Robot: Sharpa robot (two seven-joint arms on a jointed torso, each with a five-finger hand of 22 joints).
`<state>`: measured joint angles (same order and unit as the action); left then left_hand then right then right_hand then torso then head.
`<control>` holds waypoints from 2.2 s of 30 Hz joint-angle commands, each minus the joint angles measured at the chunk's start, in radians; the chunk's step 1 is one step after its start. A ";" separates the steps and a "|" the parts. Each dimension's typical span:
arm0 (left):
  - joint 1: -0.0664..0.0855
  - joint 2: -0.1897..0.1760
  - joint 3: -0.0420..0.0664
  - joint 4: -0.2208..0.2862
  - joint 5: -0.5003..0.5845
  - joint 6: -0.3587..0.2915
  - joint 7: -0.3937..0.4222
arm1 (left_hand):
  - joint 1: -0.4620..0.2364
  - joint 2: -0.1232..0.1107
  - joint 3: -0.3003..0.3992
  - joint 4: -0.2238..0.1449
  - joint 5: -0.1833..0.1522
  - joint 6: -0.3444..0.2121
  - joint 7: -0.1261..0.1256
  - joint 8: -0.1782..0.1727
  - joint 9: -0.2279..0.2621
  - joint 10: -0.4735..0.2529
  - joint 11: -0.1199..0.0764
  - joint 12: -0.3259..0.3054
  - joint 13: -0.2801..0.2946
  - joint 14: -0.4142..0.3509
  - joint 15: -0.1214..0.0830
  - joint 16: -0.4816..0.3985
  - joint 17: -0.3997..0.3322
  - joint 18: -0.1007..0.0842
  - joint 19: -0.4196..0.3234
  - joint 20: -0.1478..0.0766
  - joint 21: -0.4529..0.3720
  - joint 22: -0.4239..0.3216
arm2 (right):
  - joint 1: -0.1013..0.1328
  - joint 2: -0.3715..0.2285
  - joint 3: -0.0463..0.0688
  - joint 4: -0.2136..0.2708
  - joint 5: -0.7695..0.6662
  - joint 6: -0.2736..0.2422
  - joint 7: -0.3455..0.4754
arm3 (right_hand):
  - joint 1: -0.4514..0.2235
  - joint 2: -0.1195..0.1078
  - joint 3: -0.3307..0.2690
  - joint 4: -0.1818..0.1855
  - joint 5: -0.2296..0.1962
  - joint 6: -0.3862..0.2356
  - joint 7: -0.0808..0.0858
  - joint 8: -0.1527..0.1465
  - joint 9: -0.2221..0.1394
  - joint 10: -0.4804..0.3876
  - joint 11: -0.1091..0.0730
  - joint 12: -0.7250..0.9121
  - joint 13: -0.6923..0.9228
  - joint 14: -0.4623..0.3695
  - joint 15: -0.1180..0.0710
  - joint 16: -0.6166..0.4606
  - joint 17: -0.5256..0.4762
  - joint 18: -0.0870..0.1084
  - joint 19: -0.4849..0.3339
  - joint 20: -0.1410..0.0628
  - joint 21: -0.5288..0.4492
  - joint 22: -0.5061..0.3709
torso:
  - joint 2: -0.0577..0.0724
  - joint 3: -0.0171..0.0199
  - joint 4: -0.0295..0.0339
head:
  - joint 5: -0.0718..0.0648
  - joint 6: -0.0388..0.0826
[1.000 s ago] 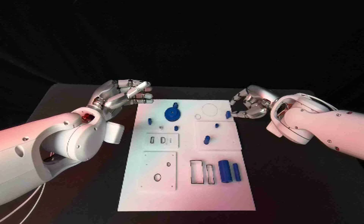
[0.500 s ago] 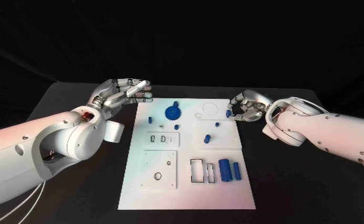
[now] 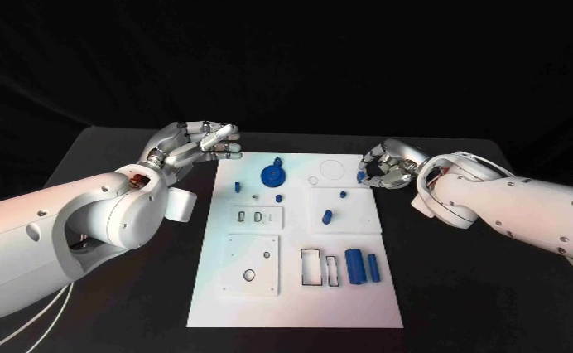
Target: Assemble the parts on the task board
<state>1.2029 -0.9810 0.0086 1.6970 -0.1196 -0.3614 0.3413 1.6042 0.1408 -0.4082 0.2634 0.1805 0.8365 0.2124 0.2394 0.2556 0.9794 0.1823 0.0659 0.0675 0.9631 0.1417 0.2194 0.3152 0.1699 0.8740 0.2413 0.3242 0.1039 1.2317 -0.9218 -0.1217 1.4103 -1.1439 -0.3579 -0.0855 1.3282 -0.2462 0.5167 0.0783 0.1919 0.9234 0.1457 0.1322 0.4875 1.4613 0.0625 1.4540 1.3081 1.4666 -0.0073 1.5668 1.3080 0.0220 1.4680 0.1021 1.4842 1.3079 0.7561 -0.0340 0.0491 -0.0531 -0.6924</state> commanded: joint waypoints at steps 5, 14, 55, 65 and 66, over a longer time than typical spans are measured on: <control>0.001 0.001 0.001 0.001 0.002 0.016 0.006 | -0.001 0.010 -0.007 0.001 -0.006 -0.007 0.009 -0.004 0.001 -0.007 -0.001 -0.002 0.000 -0.010 0.000 -0.006 0.001 0.008 -0.007 0.003 -0.005 -0.001 | -0.007 0.005 0.000 -0.004 -0.013 0.003 -0.004 | -0.001 0.006 0.014 -0.005 0.001 0.023 -0.005 0.015 -0.001 0.017 -0.002 0.009 0.155 0.104 0.003 0.004 0.263 0.001 0.047 0.002 0.007 0.210 | -0.001 0.0007 -0.0009 | 0.002 -0.002; 0.001 0.001 0.001 0.001 0.002 0.017 0.004 | -0.001 0.010 -0.007 0.001 -0.006 -0.007 0.009 -0.004 0.001 -0.007 -0.001 -0.002 0.000 -0.010 0.000 -0.006 0.001 0.008 -0.007 0.003 -0.005 -0.001 | -0.008 0.008 0.000 -0.005 -0.017 0.004 -0.004 | -0.004 0.009 0.022 -0.010 -0.003 0.040 -0.009 0.023 0.000 0.020 -0.006 0.013 0.158 0.104 0.000 0.004 0.263 0.000 0.048 0.000 0.009 0.212 | 0.000 0.0004 -0.0006 | 0.002 -0.003; 0.001 -0.001 0.001 -0.004 0.002 0.019 0.000 | -0.001 0.013 -0.010 0.000 -0.007 -0.008 0.009 -0.005 0.003 -0.007 -0.001 -0.002 0.000 -0.010 0.000 -0.008 0.004 0.008 -0.008 0.004 -0.006 -0.002 | -0.007 -0.007 0.007 0.091 -0.056 -0.119 0.015 | -0.055 0.043 0.040 -0.007 0.047 0.134 -0.050 0.077 0.022 0.045 -0.041 0.039 0.184 0.104 -0.030 0.004 0.263 -0.009 0.072 -0.027 0.041 0.235 | -0.005 -0.0001 -0.0011 | 0.003 -0.006; 0.001 0.001 0.001 -0.015 0.002 0.018 0.000 | 0.000 0.013 -0.010 0.000 -0.007 -0.008 0.009 -0.005 0.003 -0.007 -0.001 -0.002 0.000 -0.010 0.000 -0.008 0.005 0.008 -0.008 0.004 -0.006 -0.002 | 0.017 0.017 0.014 0.208 -0.096 -0.150 -0.041 | -0.060 0.047 0.041 -0.005 0.051 0.136 -0.052 0.079 0.024 0.044 -0.043 0.037 0.182 0.104 -0.032 0.004 0.263 -0.011 0.076 -0.029 0.047 0.239 | -0.011 -0.0028 0.0007 | 0.011 -0.011; 0.001 0.002 0.001 -0.016 0.002 0.018 0.000 | 0.000 0.013 -0.010 0.000 -0.007 -0.008 0.009 -0.005 0.003 -0.007 -0.001 -0.002 0.000 -0.010 0.000 -0.008 0.005 0.008 -0.008 0.004 -0.006 -0.002 | 0.018 0.024 0.014 0.215 -0.101 -0.154 -0.049 | -0.060 0.048 0.041 -0.004 0.052 0.137 -0.052 0.080 0.025 0.044 -0.043 0.037 0.182 0.104 -0.032 0.004 0.263 -0.011 0.076 -0.029 0.047 0.238 | -0.013 -0.0035 0.0012 | 0.012 -0.013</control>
<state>1.2029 -0.9816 0.0086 1.6805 -0.1196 -0.3589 0.3360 1.6041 0.1408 -0.4138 0.2635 0.1805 0.8365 0.2124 0.2394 0.2580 0.9794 0.1823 0.0659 0.0675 0.9595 0.1451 0.2155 0.3186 0.1698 0.8717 0.2435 0.3243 0.1034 1.2495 -0.9034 -0.1075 1.6153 -1.2033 -0.4833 -0.0996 1.2672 -0.2115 0.5538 0.0718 0.2385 1.0457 0.1012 0.2049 0.5082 1.4667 0.0248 1.4889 1.3075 1.4637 -0.0332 1.5668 1.3075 0.0220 1.4680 0.0802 1.5276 1.3080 0.7471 -0.0356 0.0485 -0.0433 -0.7012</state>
